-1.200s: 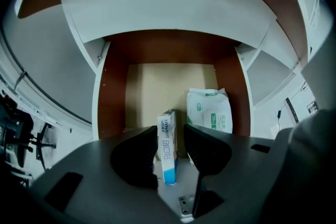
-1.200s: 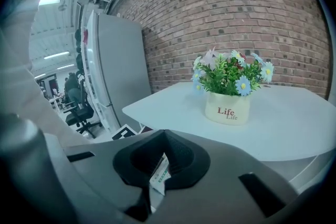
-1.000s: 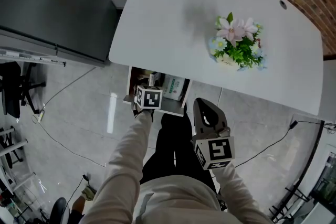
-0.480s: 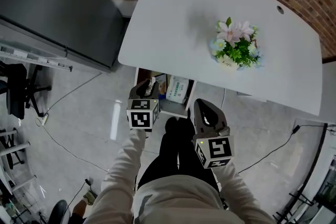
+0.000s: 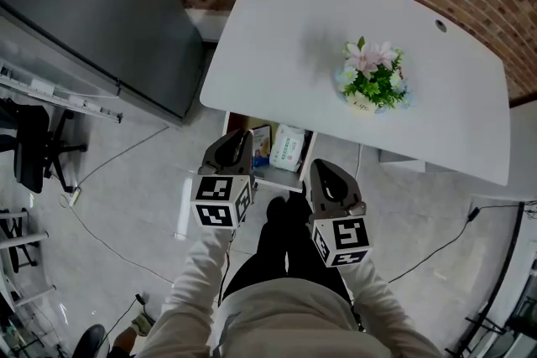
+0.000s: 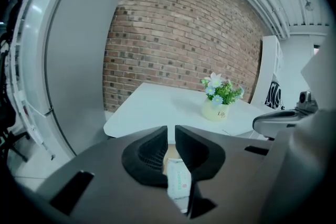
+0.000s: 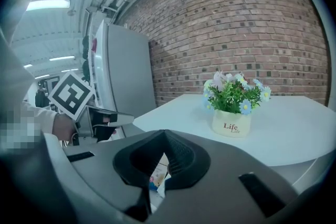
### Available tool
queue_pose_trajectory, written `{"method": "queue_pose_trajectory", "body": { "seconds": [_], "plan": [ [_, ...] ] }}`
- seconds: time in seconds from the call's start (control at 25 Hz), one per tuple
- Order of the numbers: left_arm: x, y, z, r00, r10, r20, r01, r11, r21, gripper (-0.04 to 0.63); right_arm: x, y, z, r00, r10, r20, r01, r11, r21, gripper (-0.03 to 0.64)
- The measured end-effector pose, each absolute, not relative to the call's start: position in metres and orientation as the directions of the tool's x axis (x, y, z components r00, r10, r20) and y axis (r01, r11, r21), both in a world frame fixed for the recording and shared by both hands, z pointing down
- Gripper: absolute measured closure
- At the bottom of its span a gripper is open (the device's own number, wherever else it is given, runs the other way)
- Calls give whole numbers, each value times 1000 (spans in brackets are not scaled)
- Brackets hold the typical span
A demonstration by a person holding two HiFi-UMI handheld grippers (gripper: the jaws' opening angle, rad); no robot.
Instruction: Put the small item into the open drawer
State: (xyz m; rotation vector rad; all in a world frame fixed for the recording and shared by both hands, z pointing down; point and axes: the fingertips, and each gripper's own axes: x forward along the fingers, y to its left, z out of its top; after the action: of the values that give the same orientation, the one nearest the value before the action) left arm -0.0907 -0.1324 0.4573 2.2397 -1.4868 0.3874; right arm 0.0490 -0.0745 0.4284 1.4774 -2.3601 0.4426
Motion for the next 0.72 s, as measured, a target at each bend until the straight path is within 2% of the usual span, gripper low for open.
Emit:
{"method": "queue_pose_trajectory", "body": {
  "seconds": [0.72],
  "plan": [
    [-106, -85, 381, 390, -863, 321, -919, -389, 69, 565, 42, -64, 388, -405, -841, 359, -908, 415, -51, 591]
  ]
}}
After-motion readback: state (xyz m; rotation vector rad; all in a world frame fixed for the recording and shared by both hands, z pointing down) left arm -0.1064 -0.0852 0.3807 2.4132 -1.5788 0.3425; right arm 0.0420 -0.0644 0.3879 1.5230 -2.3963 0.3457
